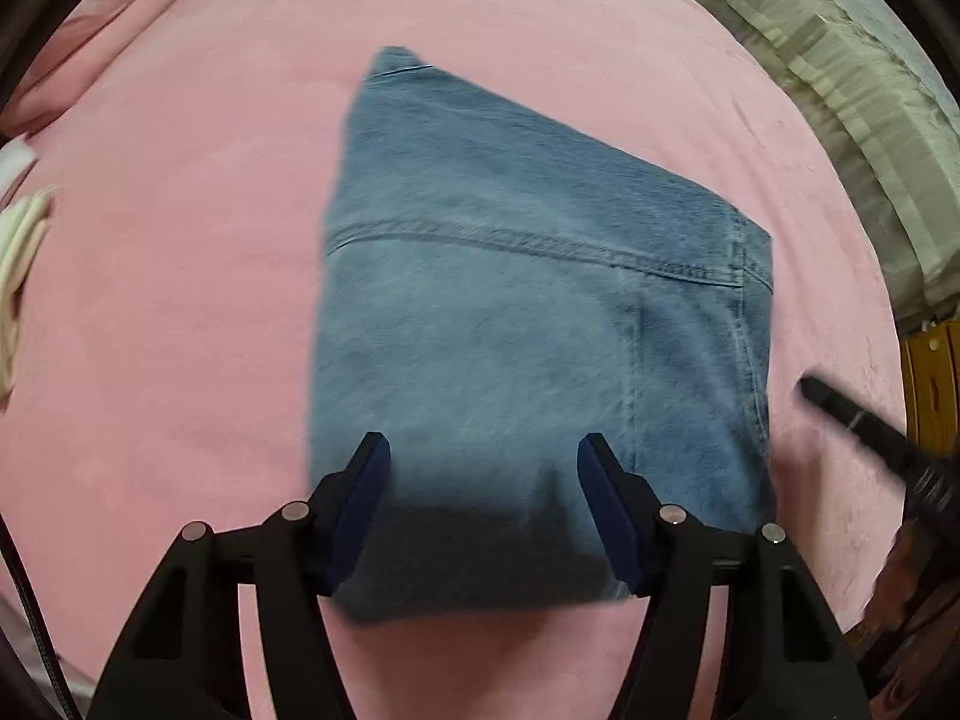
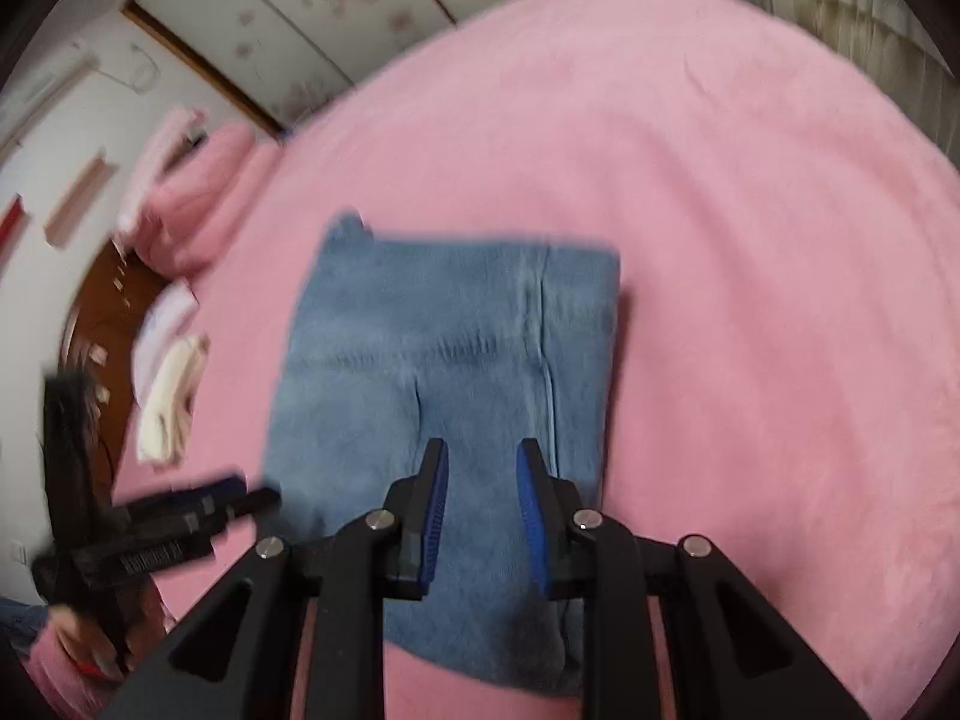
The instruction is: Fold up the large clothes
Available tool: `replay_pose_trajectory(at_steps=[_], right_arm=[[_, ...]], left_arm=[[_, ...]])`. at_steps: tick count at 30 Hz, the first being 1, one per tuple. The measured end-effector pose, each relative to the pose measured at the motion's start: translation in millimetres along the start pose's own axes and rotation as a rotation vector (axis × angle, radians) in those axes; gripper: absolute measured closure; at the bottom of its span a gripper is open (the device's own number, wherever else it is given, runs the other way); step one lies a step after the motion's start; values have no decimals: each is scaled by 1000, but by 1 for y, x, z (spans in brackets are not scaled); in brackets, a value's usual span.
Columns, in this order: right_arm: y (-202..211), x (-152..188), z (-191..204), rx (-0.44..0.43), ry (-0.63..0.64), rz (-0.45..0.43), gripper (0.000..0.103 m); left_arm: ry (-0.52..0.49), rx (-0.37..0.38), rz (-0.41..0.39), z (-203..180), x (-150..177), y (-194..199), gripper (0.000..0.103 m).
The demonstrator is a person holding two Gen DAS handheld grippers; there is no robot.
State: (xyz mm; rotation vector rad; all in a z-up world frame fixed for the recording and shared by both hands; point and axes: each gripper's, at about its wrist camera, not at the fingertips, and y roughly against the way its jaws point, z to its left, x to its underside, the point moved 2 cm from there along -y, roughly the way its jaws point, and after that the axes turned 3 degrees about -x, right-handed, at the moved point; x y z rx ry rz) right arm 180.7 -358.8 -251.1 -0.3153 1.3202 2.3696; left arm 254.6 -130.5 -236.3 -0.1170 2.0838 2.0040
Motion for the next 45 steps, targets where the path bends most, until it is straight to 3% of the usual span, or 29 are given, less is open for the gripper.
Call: replay_pose_trajectory(at_steps=[2, 3, 4, 8, 9, 11, 12, 13, 16, 18, 22, 25, 28, 29, 31, 33, 35, 36, 40, 43, 45], right_arm=[[-13, 4, -7, 67, 0, 25, 75], [-20, 3, -13, 114, -15, 34, 60], [-28, 1, -18, 142, -28, 44, 54], [-55, -21, -40, 88, -120, 17, 56], [-60, -26, -38, 63, -120, 13, 67], [-71, -36, -31, 92, -79, 25, 74], [-78, -40, -24, 114, -46, 36, 75], [-81, -42, -20, 119, -36, 35, 75], [-78, -47, -13, 128, 17, 15, 75], [-78, -47, -8, 164, 92, -12, 75], [-75, -48, -13, 197, 174, -5, 71], [-63, -55, -13, 203, 161, -11, 68], [-27, -49, -7, 287, 230, -134, 62], [-17, -45, -6, 276, 236, -161, 62], [-3, -36, -3, 197, 216, -180, 62], [1, -20, 2, 14, 161, -120, 62], [-15, 2, 11, -135, 119, 47, 76], [-24, 9, 18, -157, 117, 97, 94], [-56, 56, 35, -105, 142, 261, 103], [-52, 64, 25, 9, 196, 237, 103], [-40, 63, 5, 90, 206, 202, 103]], left_arm=[[-45, -21, 7, -17, -6, -8, 39], [-63, -41, 10, -23, -10, -12, 39], [-77, -55, 9, -25, -16, -18, 39], [-108, -53, -5, -24, -29, -28, 39], [-110, -55, -7, -22, -29, -30, 39], [-93, -72, -27, -18, -30, -31, 53], [-84, -112, -37, -14, -30, -31, 72], [-85, -153, -37, -9, -29, -34, 84], [-16, -108, -44, 12, -30, -44, 98], [30, -87, -40, 24, -31, -51, 102], [113, -60, -40, 35, -35, -62, 101], [115, -128, -66, 27, -36, -59, 102], [114, -152, -77, 17, -29, -45, 102], [120, -138, -64, 15, -24, -39, 101], [129, -82, -42, 10, -10, -30, 101], [130, -13, -9, 5, 9, -19, 98], [127, -2, 22, 4, 24, -13, 98], [115, -20, 40, 5, 33, -13, 98], [164, -2, 64, 20, 46, -23, 101], [251, 90, 118, 36, 40, -32, 102], [245, 102, 114, 37, 40, -33, 102]])
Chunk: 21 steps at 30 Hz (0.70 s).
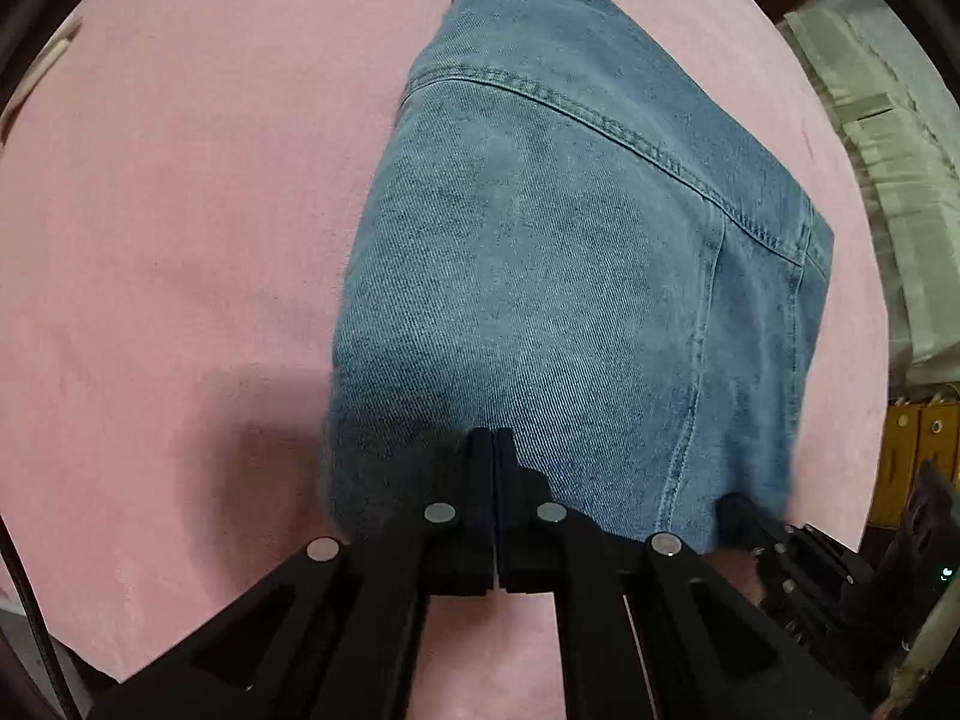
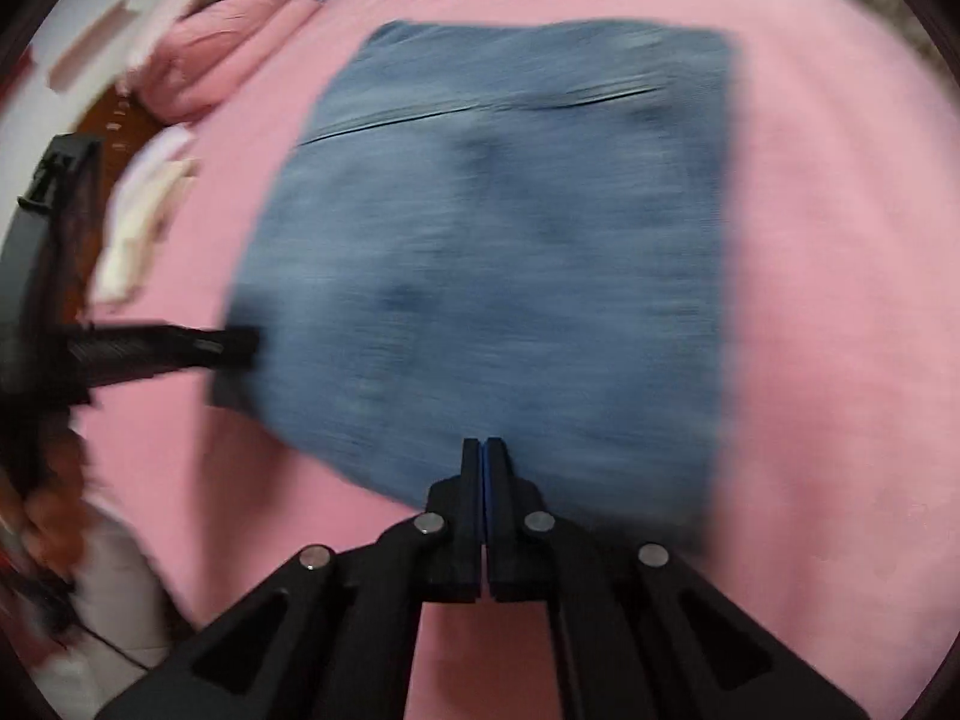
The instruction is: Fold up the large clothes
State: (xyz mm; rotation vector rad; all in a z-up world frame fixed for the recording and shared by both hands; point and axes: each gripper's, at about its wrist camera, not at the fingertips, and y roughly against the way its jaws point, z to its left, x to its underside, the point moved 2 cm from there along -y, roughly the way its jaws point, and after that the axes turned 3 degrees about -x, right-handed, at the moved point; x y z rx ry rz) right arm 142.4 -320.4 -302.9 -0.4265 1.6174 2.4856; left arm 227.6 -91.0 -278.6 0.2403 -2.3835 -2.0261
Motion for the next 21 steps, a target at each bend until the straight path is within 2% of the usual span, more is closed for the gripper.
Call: replay_pose_trajectory(at_steps=[2, 3, 6, 8, 9, 10, 12, 13, 15, 18, 21], right_arm=[[10, 10, -20, -4, -35, 19, 103], [12, 13, -21, 12, -12, 32, 103], [23, 18, -7, 118, 102, 37, 103], [32, 16, 6, 159, 134, -1, 103], [40, 14, 13, 110, 129, -45, 103], [45, 11, 19, 5, 113, -80, 103], [36, 5, 27, -132, 66, -89, 103], [25, 1, 32, -168, 43, -82, 103], [-1, -5, 34, -252, -12, -78, 103], [-29, -28, 27, -317, -98, -97, 103], [-35, -63, 12, -361, -161, -156, 103]], left_arm=[[-85, -56, -23, -10, 4, 1, 102], [-115, -98, -36, -17, 6, 2, 102], [-86, -163, -40, -27, 6, 11, 102], [-129, -203, -61, -40, 13, 25, 102], [-149, -184, -68, -44, 18, 31, 102], [-153, -146, -64, -44, 28, 36, 102], [-130, -47, -21, -48, 34, 32, 102], [-110, -11, -3, -50, 35, 25, 102], [-103, -12, -2, -53, 28, 13, 102], [-98, -35, 17, -59, 23, -9, 102], [-140, -5, -21, -64, 19, -1, 102]])
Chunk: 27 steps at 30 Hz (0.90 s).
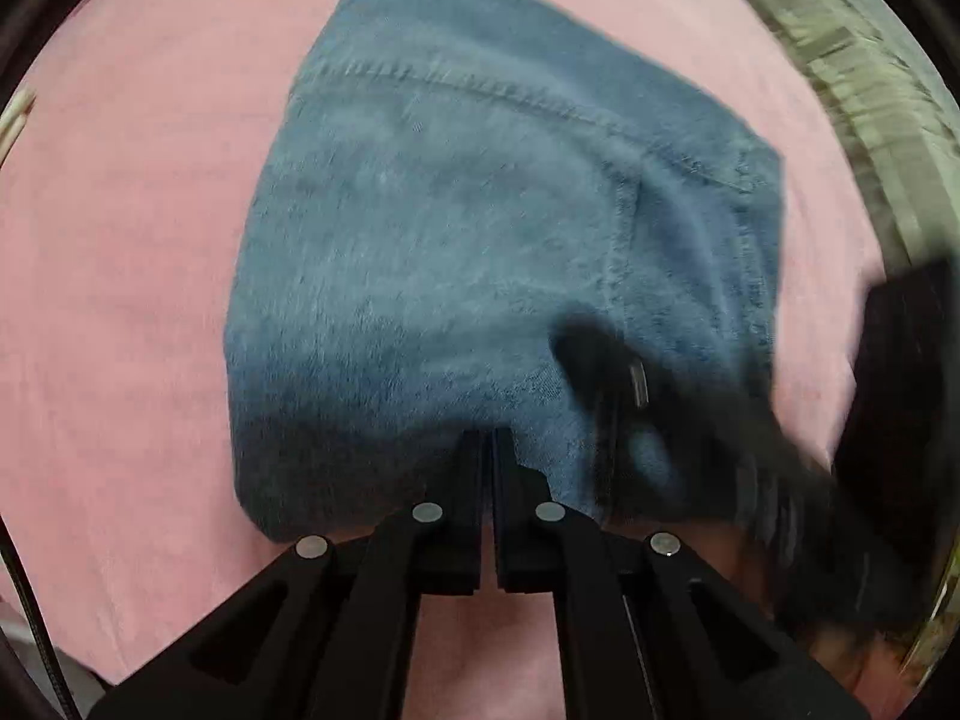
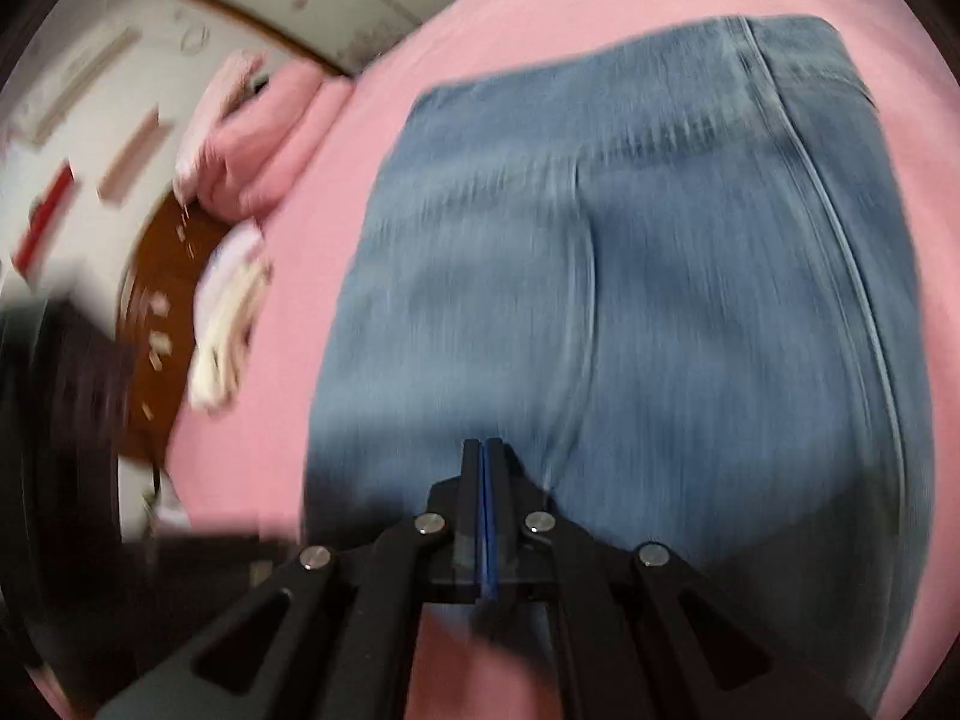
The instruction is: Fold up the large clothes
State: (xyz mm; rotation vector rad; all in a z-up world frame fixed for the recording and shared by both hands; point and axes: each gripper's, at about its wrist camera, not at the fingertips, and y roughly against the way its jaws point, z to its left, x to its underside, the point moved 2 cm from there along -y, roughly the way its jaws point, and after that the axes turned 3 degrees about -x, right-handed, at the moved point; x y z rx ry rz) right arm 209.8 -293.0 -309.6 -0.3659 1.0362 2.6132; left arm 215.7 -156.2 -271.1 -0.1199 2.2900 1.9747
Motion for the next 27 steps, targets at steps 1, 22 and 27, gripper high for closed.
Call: replay_pose_trajectory(at_steps=[1, 22, 27], right_arm=[[-4, -16, -4, 15, 1, -18, 103], [52, -110, -69, 214, -22, -189, 103], [69, -86, -66, 215, -50, -168, 103]], left_arm=[[-14, 20, -22, -3, -4, 4, 102], [85, -261, -386, 17, -144, -28, 102], [-6, -246, -341, 12, -122, -28, 102]])
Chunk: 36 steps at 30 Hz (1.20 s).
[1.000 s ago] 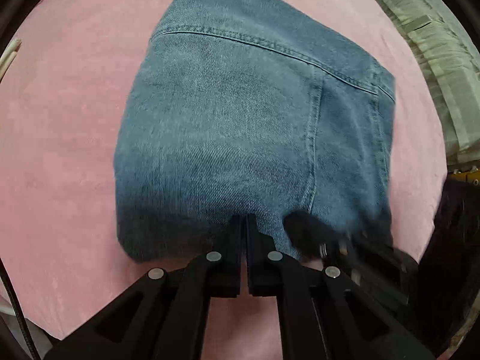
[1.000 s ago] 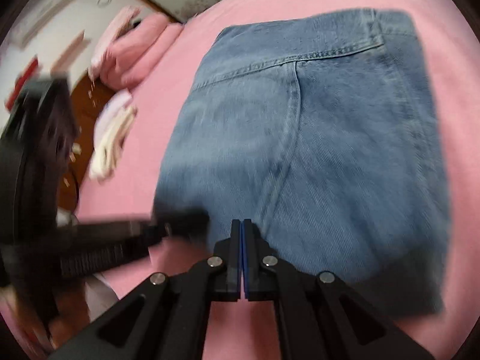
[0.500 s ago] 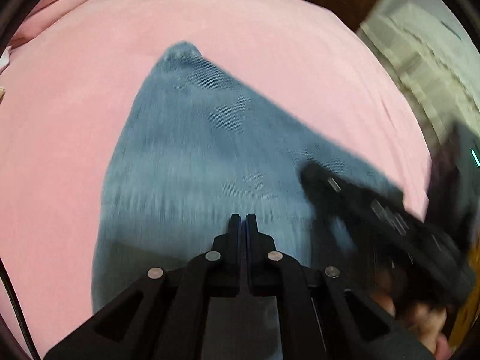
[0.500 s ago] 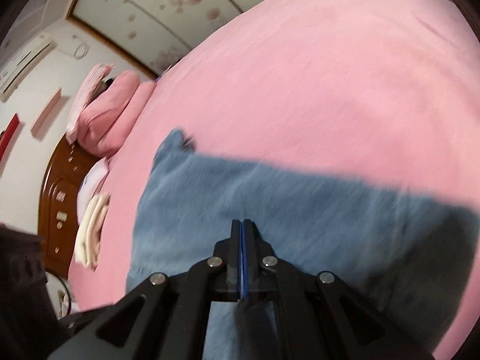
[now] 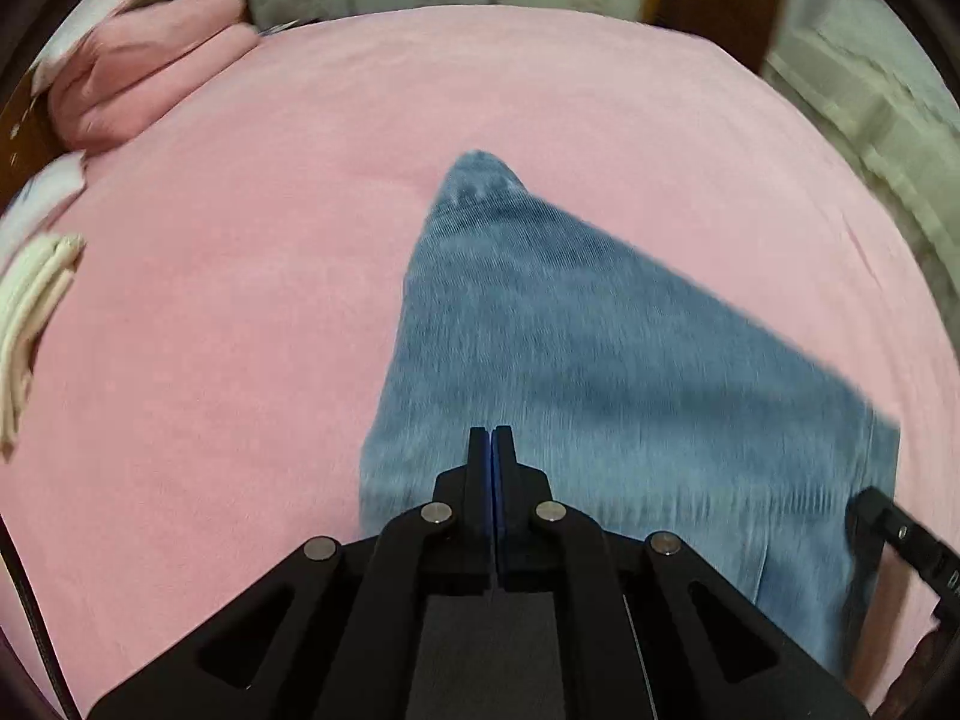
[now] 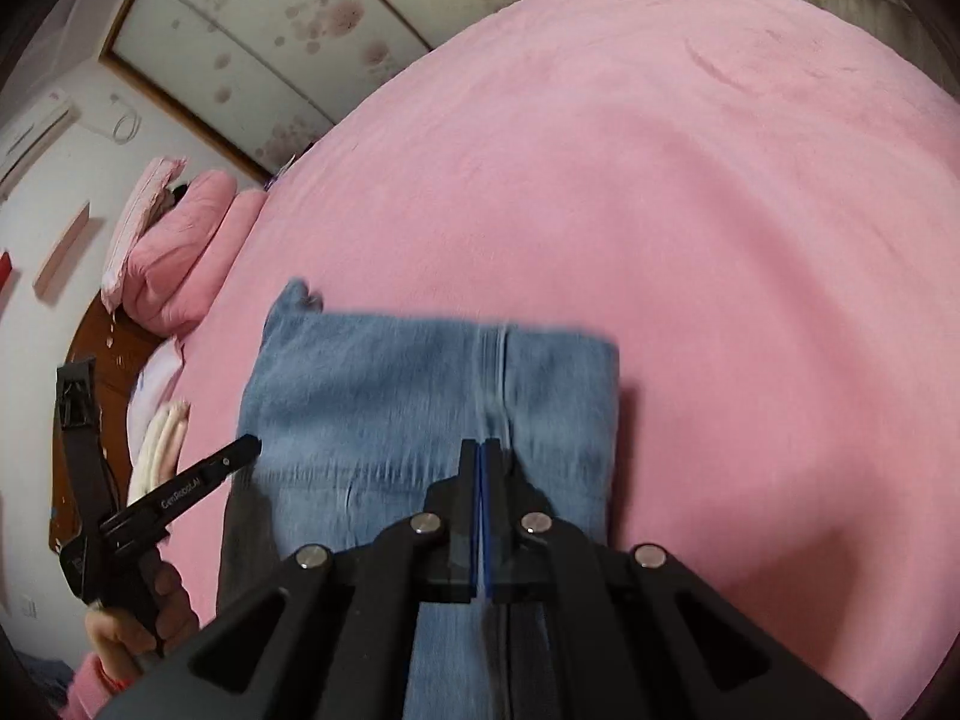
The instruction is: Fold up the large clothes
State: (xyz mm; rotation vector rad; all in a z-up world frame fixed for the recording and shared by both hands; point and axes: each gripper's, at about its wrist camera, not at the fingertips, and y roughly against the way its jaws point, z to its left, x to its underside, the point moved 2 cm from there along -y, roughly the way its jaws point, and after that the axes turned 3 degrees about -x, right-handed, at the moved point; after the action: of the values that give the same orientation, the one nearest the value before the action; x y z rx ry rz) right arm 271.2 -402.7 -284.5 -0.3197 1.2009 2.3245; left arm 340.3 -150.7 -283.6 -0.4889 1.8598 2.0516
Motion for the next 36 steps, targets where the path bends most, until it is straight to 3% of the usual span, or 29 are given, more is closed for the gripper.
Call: replay_pose_trajectory(at_steps=[2, 4, 10, 13, 19, 21, 24, 26, 28, 30, 31, 36], right_arm=[[-4, 18, 7, 36, 12, 76, 103], [-3, 37, 11, 46, 23, 118, 103], [23, 90, 24, 155, 65, 187, 103], [35, 103, 27, 171, 29, 211, 103], [51, 108, 38, 210, 10, 252, 103], [52, 113, 48, 205, -14, 295, 97], [53, 123, 65, 229, -10, 359, 97], [57, 129, 77, 234, 4, 382, 88], [64, 131, 90, 238, 0, 387, 60], [72, 129, 99, 252, -11, 377, 45], [76, 127, 104, 263, -16, 377, 45], [93, 117, 120, 346, -33, 404, 40]], left_arm=[[-7, 9, 7, 11, 14, 12, 102], [19, 69, 95, 19, 40, 20, 97], [4, 107, 166, 24, 90, 47, 97], [-81, 55, 131, 13, 101, 64, 97], [-159, 20, 236, -4, 119, 81, 87], [-201, 15, 277, -8, 134, 94, 86], [-205, 8, 326, -10, 147, 111, 84], [-182, 18, 352, -8, 155, 128, 71], [-187, 24, 352, -7, 156, 140, 32], [-192, 16, 323, -3, 153, 152, 30], [-195, 18, 326, 6, 137, 157, 28], [-194, 23, 345, 19, 118, 181, 11]])
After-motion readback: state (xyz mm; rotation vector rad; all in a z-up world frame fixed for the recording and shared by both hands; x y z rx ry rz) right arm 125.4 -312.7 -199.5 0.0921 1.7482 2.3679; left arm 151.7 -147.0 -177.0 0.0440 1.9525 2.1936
